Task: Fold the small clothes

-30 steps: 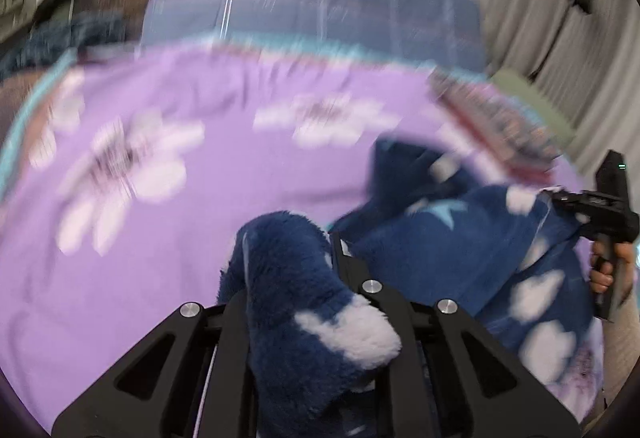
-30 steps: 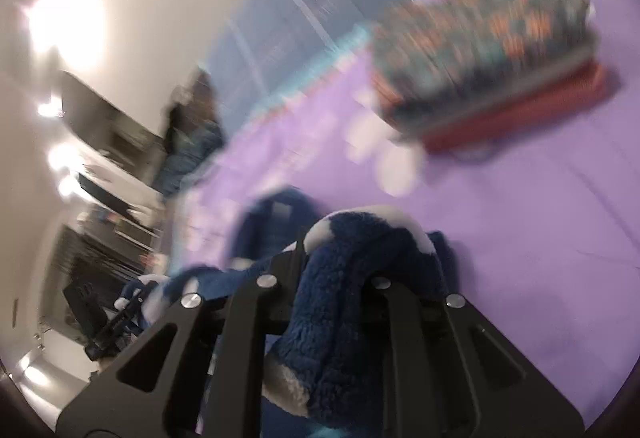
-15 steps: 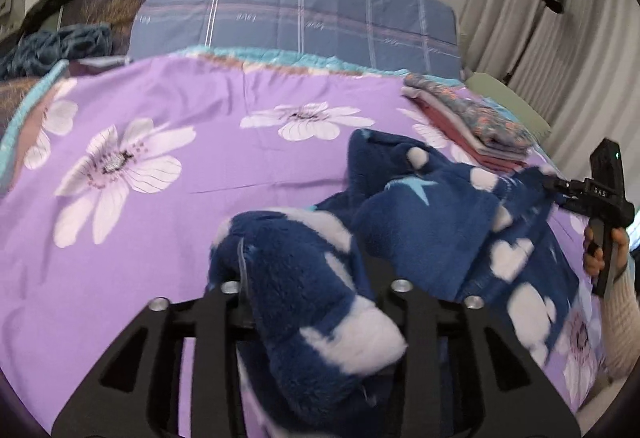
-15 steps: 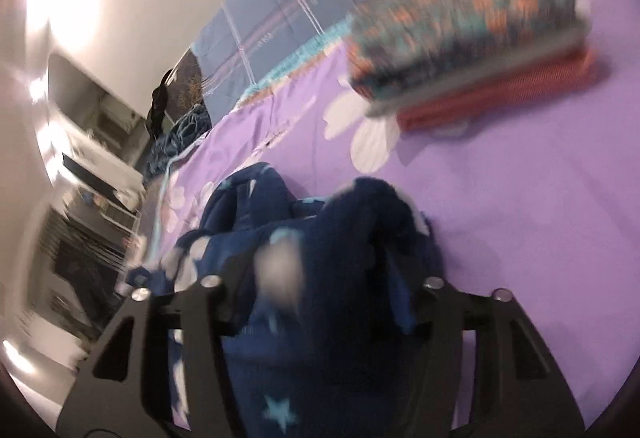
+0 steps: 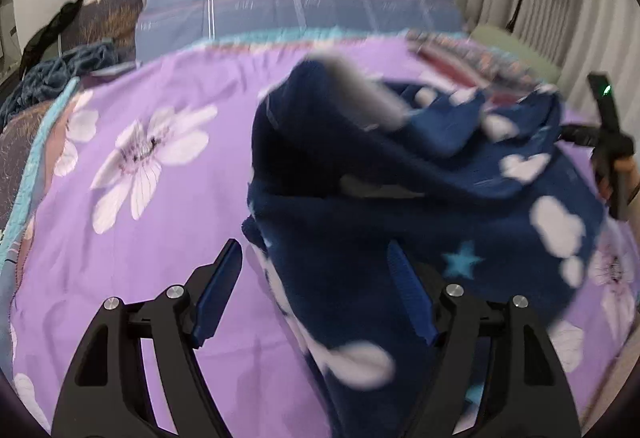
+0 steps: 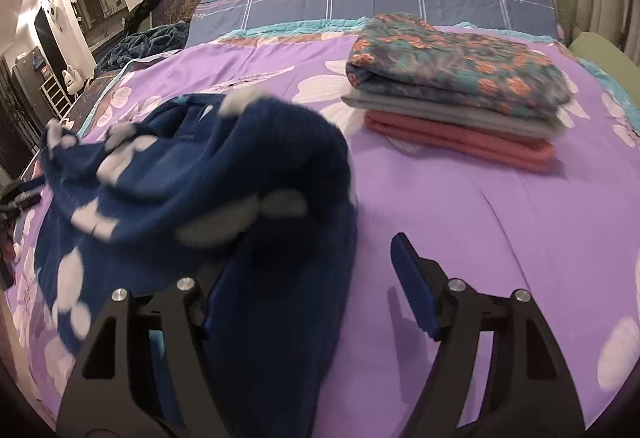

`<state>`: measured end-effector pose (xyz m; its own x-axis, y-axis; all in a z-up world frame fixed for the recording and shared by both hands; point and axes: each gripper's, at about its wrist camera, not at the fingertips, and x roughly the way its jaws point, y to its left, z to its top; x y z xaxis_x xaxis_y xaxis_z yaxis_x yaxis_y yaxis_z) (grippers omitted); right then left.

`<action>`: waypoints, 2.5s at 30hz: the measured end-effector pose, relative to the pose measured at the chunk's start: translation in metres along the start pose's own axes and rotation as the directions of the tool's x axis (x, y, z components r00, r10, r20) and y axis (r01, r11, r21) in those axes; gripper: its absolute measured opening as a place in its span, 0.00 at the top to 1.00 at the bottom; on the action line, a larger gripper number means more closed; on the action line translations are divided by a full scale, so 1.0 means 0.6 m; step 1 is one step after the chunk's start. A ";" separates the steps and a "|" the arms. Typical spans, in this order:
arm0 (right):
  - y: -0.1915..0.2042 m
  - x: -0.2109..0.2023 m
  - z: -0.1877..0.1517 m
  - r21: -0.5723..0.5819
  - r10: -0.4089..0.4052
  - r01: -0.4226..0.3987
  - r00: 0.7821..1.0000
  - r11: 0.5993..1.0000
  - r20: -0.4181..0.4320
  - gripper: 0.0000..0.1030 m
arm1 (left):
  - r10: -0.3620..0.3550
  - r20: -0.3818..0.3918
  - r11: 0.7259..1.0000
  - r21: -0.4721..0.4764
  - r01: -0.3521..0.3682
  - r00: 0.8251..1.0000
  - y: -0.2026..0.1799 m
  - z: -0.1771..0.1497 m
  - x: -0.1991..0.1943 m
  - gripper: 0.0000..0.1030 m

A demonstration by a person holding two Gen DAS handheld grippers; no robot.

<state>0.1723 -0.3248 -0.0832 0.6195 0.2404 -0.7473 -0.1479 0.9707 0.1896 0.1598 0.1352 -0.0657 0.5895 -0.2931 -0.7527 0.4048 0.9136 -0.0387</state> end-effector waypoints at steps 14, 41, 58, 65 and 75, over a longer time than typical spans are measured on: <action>-0.094 0.102 0.093 0.309 0.204 -0.189 0.979 0.932 -0.014 0.87 | -0.190 0.059 0.935 -0.293 0.199 0.980 0.130 0.123 0.147 0.89; -0.072 -0.023 0.011 0.269 0.279 -0.308 0.950 0.913 0.141 0.64 | 0.044 0.049 0.985 -0.170 -0.035 0.998 0.035 0.026 0.005 0.74; -0.185 -0.027 -0.042 0.439 0.221 -0.204 0.975 0.875 0.013 0.80 | -0.229 -0.075 0.964 0.121 0.237 0.971 -0.406 0.079 0.040 0.42; -0.215 -0.002 -0.025 0.409 0.299 -0.244 0.951 0.879 -0.075 0.83 | -0.122 -0.147 0.941 0.298 0.161 0.982 -0.627 0.060 0.113 0.14; -0.174 0.056 0.013 0.306 0.479 -0.418 0.862 0.856 -0.165 0.32 | -0.081 -0.165 0.893 0.425 0.145 0.983 -0.662 0.018 0.121 0.14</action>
<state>0.2147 -0.4183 -0.1234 0.3360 0.6737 -0.6582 -0.1496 0.7282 0.6689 0.0493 -0.2521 -0.0982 0.4310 -0.3158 -0.8453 0.7444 0.6538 0.1354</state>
